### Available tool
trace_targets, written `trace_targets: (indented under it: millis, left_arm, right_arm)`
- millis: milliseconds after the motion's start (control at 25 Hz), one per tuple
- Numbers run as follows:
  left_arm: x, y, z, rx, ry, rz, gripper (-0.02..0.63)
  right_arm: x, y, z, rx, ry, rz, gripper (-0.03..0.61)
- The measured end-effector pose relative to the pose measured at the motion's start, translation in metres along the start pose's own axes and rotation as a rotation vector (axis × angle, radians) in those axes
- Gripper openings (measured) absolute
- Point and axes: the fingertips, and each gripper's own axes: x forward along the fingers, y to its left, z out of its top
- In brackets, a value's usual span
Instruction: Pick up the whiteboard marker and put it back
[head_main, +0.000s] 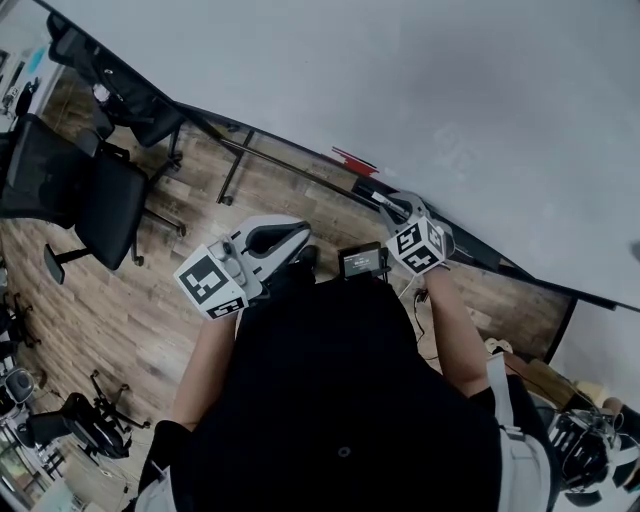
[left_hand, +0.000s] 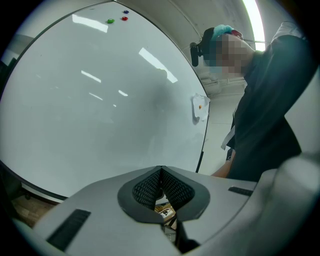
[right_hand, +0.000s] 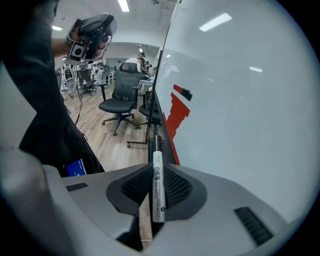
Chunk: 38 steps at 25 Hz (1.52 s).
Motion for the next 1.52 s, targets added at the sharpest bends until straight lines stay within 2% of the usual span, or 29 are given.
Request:
trace_targets:
  millis: [920, 1320, 1520]
  left_arm:
    - [0.001, 0.0, -0.003, -0.016, -0.022, 0.0, 0.012]
    - [-0.002, -0.004, -0.003, -0.021, -0.02, -0.028, 0.012]
    - [0.001, -0.006, -0.003, -0.018, -0.01, -0.062, 0.012]
  right_arm:
    - [0.0, -0.002, -0.004, 0.027, 0.029, 0.012, 0.074]
    - [-0.015, -0.003, 0.009, 0.039, -0.005, -0.027, 0.074]
    - [-0.031, -0.008, 0.025, 0.072, -0.063, -0.041, 0.074]
